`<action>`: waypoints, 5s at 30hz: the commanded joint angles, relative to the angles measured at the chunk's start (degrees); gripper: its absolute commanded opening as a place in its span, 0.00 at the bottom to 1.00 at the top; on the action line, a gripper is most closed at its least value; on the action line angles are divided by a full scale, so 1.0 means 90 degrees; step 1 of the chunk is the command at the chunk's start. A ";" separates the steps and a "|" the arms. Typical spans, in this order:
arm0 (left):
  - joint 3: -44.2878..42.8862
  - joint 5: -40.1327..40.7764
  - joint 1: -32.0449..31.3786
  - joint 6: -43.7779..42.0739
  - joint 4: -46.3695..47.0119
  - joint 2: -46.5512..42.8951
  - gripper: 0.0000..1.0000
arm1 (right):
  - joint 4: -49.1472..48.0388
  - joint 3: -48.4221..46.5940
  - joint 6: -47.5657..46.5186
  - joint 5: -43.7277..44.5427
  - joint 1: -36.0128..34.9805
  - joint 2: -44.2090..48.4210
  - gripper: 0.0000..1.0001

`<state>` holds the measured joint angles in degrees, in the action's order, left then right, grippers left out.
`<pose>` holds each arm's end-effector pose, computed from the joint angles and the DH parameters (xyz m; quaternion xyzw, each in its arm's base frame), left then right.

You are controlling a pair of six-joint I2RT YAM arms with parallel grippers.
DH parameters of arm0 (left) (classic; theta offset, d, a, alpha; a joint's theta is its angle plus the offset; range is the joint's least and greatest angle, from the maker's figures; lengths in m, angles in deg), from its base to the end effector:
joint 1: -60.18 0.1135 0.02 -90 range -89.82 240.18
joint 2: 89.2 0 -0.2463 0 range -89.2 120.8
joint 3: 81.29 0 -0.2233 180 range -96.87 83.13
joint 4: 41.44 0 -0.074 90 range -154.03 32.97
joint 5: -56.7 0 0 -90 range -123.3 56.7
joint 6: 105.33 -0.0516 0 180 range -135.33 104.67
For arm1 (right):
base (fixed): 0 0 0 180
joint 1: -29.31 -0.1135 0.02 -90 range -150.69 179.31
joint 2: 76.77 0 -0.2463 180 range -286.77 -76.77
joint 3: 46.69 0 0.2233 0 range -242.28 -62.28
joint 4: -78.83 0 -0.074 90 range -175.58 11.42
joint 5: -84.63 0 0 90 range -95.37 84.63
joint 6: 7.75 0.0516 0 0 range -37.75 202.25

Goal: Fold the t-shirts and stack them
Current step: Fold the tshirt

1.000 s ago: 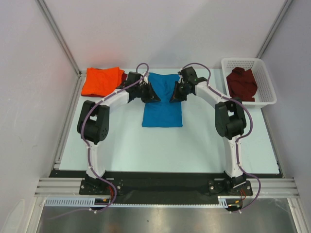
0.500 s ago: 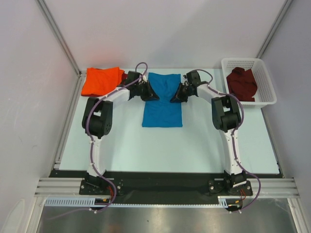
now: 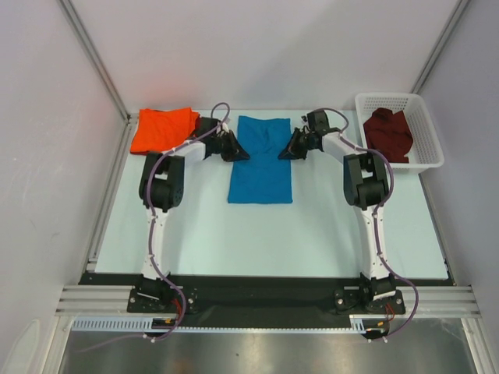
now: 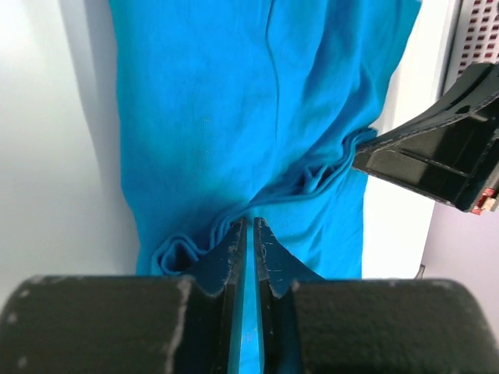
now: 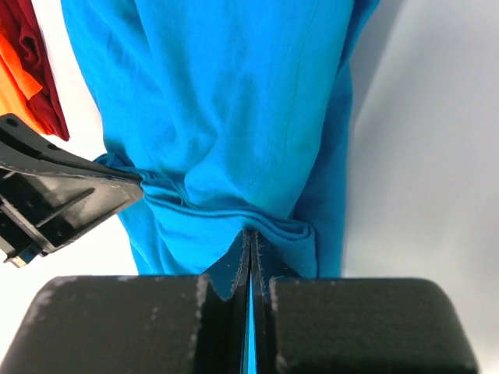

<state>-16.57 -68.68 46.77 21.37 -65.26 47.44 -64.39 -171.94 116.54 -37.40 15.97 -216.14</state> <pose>0.4686 -0.1424 0.1189 -0.0643 0.8860 -0.4083 0.2101 0.4780 0.1415 0.1280 0.0739 0.9075 0.3677 0.1893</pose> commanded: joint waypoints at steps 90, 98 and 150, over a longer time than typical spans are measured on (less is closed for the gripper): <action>0.4720 0.0288 0.0406 -0.0085 -0.0277 -0.3043 0.45 | -0.0441 0.4881 0.0224 -0.0338 -0.0060 0.3044 0.52; 0.4672 0.0249 0.0406 -0.0260 -0.0394 -0.2868 0.24 | -0.0294 0.4929 0.0185 -0.0103 -0.0051 0.3074 0.52; 0.7143 0.0834 -0.0326 -0.0250 -0.3900 -0.9499 0.00 | 0.1317 0.7567 0.1465 0.0073 -0.1613 0.8582 0.00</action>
<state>51.01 -65.38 43.91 20.15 -95.05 -37.22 -57.01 -101.94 128.25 -38.10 1.33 -138.74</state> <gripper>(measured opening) 0.011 0.024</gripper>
